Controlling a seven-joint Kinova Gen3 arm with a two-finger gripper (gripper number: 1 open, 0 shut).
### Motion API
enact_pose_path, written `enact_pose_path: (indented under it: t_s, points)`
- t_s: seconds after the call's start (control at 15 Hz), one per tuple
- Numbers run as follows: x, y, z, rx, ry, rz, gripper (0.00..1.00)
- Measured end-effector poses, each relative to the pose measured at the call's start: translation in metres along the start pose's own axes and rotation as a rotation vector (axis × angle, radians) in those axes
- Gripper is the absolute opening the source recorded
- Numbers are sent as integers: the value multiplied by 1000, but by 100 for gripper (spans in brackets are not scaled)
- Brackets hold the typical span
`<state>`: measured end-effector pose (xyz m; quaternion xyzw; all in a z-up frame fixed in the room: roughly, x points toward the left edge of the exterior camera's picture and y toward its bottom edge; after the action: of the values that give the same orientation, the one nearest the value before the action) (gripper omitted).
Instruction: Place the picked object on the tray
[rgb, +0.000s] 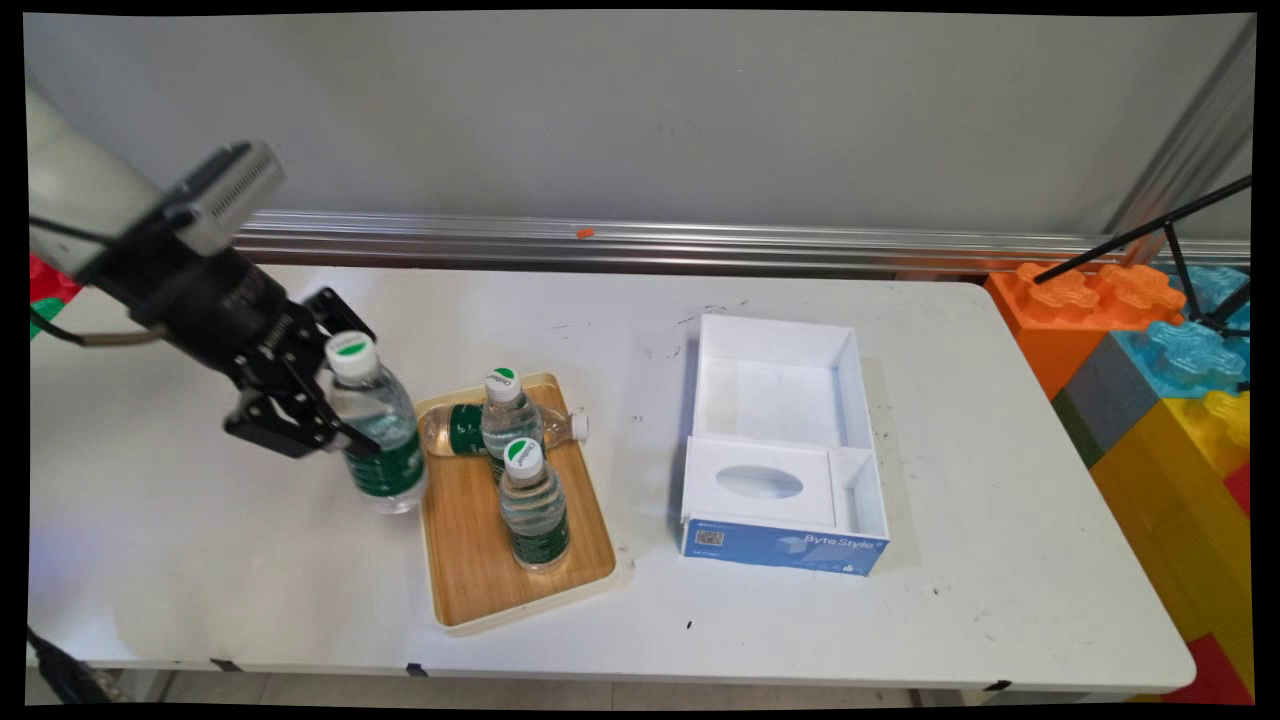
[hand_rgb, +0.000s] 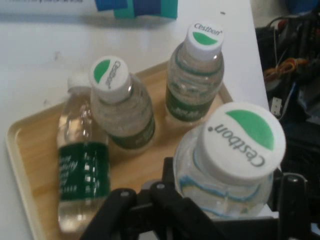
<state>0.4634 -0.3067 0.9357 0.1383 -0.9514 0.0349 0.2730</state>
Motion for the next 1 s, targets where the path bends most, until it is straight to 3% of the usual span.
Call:
enact_pose_path:
  t_s: [0.33,1.0]
  points:
    - [-23,-14,42,-24,70,68,0]
    - [-53,-31,97,-70,121,173,0]
